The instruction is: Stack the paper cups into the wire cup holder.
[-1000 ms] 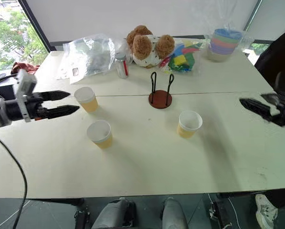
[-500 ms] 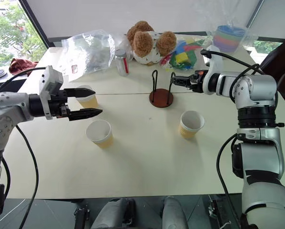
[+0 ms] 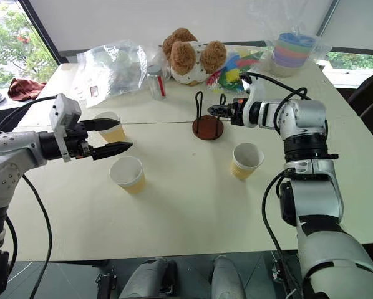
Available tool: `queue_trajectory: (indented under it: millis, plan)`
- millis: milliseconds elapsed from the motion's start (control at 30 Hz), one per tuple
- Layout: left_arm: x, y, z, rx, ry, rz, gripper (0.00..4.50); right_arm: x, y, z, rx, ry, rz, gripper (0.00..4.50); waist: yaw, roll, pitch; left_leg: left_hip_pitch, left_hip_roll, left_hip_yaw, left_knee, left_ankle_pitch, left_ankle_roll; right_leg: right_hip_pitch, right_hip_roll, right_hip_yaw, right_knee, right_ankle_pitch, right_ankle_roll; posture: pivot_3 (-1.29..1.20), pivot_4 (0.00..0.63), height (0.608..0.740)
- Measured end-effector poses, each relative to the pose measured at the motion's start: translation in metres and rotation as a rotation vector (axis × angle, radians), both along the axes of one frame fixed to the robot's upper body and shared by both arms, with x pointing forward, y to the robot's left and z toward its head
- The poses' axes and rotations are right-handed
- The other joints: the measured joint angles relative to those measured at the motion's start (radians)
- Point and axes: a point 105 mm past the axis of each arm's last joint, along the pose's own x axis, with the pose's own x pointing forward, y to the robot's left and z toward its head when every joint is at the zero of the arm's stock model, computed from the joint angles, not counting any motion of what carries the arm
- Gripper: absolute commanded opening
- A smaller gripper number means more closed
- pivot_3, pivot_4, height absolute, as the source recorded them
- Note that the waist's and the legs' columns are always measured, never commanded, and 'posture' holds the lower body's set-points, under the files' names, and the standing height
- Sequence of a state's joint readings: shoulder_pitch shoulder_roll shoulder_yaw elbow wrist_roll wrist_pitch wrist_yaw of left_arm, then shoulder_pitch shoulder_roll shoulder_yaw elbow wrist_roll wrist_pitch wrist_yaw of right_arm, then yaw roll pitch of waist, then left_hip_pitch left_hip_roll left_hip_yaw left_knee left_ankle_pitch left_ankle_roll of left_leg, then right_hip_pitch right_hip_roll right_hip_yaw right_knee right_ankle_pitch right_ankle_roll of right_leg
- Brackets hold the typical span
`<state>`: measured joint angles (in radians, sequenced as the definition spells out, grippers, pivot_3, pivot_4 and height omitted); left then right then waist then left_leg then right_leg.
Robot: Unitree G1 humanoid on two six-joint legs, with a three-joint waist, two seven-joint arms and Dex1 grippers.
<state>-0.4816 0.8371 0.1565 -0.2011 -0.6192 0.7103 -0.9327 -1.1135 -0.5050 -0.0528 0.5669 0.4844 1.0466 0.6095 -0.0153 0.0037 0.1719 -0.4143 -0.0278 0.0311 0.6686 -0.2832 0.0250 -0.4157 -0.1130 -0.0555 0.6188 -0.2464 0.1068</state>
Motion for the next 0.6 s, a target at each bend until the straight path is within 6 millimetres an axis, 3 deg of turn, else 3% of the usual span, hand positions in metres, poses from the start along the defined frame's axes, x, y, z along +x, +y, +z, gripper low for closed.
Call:
queue_trajectory:
  millis: [100, 367, 600]
  plan:
    - [0.003, 0.003, 0.001, 0.0, -0.009, 0.014, 4.5, 0.004, 0.005, -0.002, 0.006, -0.01, -0.005, 0.13, 0.0, 0.0, 0.0, 0.0, 0.0, 0.0, 0.0, 0.0, 0.0, 0.0, 0.0, 0.0, 0.0, 0.0, 0.0, 0.0, 0.15, 0.74]
    - [0.011, 0.005, -0.001, 0.005, -0.022, 0.028, 4.5, 0.006, 0.01, 0.009, 0.024, -0.053, -0.002, 0.05, -0.001, 0.0, 0.0, 0.0, 0.0, 0.002, 0.0, 0.0, 0.0, -0.002, 0.0, 0.0, 0.002, 0.0, 0.0, 0.0, 0.15, 0.74]
    - [0.014, 0.011, -0.004, 0.025, -0.022, 0.034, 4.5, -0.032, 0.033, 0.041, 0.039, -0.166, -0.008, 0.05, 0.001, 0.0, 0.0, -0.001, 0.001, 0.002, -0.001, 0.001, -0.002, -0.008, -0.001, 0.0, 0.011, 0.0, 0.0, 0.0, 0.15, 0.74]
